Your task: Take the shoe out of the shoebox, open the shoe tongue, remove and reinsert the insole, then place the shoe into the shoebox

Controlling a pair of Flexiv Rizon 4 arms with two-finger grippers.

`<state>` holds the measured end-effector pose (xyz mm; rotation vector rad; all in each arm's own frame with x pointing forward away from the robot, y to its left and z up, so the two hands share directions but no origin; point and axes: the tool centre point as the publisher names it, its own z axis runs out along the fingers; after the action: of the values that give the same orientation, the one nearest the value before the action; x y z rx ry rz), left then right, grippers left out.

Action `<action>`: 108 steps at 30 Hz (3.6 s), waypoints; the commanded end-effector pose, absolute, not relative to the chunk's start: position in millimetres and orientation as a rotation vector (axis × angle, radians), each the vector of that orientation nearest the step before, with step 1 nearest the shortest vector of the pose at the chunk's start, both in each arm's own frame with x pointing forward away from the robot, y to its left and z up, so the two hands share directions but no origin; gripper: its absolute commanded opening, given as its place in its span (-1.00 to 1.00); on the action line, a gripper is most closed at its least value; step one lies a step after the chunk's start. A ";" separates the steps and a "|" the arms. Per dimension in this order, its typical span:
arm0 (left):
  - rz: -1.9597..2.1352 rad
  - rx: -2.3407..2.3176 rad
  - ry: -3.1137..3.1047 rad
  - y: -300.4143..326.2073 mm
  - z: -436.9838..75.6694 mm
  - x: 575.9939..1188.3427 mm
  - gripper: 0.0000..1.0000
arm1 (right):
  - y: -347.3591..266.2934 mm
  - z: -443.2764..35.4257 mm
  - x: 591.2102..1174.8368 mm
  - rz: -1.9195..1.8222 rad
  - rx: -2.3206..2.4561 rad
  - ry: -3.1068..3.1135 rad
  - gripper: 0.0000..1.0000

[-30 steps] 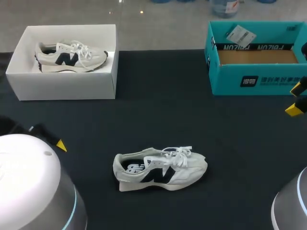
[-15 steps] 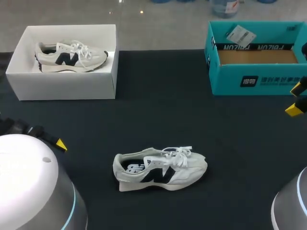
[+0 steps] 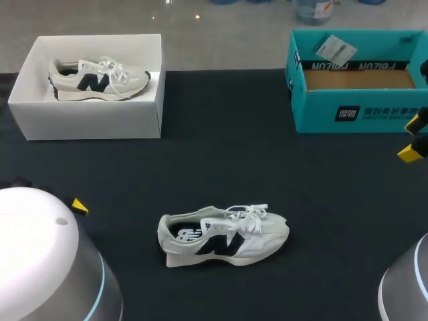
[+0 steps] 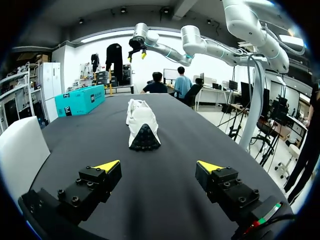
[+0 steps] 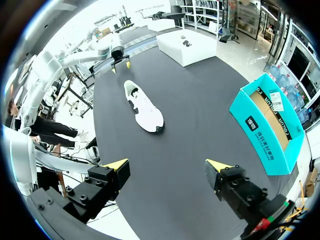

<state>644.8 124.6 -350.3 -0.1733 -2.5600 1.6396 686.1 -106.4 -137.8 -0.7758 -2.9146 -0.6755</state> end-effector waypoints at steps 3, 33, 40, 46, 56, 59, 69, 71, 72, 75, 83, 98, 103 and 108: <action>1.640 -0.158 -2.583 123.3 -347.6 640.3 1.00 | -106.1 -138.6 687.2 -0.672 -0.777 -2.914 1.00; 1.847 -0.115 -2.580 60.3 -383.4 628.0 1.00 | -106.1 -138.6 687.2 -0.672 -0.777 -2.914 1.00; 1.868 -0.094 -2.570 33.7 -389.6 626.6 1.00 | -106.1 -138.6 687.2 -0.672 -0.777 -2.914 1.00; 1.875 -0.089 -2.565 11.1 -398.2 628.8 1.00 | -106.1 -138.6 687.2 -0.672 -0.777 -2.914 1.00; 1.870 -0.116 -2.582 -18.4 -403.8 634.0 1.00 | -106.1 -138.6 687.2 -0.672 -0.777 -2.914 1.00; 1.871 -0.114 -2.593 -26.6 -405.5 637.2 1.00 | -106.1 -138.6 687.2 -0.672 -0.777 -2.914 1.00; 1.861 -0.088 -2.637 -47.2 -415.8 648.6 1.00 | -106.1 -138.6 687.2 -0.672 -0.777 -2.914 1.00; 1.852 -0.069 -2.647 -49.4 -418.4 650.9 1.00 | -106.1 -138.6 687.2 -0.672 -0.777 -2.914 1.00; 1.850 -0.064 -2.645 -50.5 -419.5 652.0 1.00 | -106.1 -138.6 687.2 -0.672 -0.777 -2.914 1.00; 1.851 -0.039 -2.657 -54.5 -422.7 655.1 0.81 | -106.1 -138.6 687.2 -0.672 -0.777 -2.914 1.00; 1.841 -0.032 -2.676 -59.8 -424.4 664.1 -1.00 | -106.1 -138.6 687.2 -0.672 -0.777 -2.914 1.00; 1.827 -0.102 -2.711 -71.2 -424.4 678.8 -1.00 | -106.1 -138.6 687.2 -0.672 -0.777 -2.914 1.00; 1.812 -0.117 -2.725 -73.2 -428.8 681.9 -1.00 | -106.1 -138.6 687.2 -0.672 -0.777 -2.914 1.00; 1.807 -0.114 -2.726 -71.3 -429.7 684.9 -0.51 | -106.1 -138.6 687.2 -0.672 -0.777 -2.914 1.00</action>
<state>678.5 -68.1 -421.4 -0.1114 -2.7251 1.8095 686.1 -106.4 -137.8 -0.7757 -2.9146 -0.6755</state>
